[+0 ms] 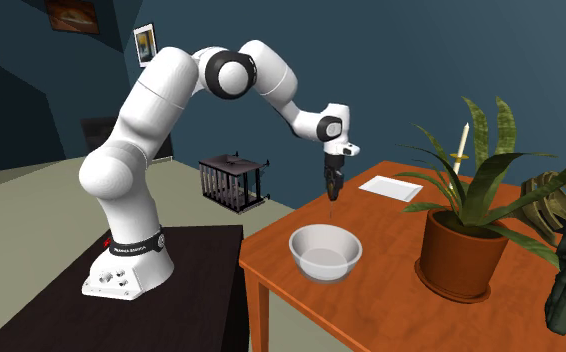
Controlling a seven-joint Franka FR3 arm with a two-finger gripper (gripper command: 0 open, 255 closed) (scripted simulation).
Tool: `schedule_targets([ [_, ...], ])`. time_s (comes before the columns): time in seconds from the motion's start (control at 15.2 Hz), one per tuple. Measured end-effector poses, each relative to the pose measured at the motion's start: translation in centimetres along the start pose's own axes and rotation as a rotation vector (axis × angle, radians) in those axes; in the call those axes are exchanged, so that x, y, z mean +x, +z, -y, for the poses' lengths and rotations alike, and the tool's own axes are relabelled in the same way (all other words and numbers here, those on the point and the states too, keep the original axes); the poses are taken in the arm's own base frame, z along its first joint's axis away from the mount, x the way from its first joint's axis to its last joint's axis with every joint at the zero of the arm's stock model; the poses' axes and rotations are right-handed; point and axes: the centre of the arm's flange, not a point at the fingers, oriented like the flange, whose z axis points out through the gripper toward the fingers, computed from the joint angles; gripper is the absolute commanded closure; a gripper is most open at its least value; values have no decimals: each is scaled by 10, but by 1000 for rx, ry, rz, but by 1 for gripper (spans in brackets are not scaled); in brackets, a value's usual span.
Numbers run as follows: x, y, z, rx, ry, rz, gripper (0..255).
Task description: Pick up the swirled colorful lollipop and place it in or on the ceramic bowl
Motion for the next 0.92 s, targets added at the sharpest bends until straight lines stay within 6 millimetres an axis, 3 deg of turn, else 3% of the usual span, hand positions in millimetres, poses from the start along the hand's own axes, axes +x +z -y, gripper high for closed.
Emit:
schedule_targets([
  [0.92, 0, -74, 1, 0, 0, 0, 255],
])
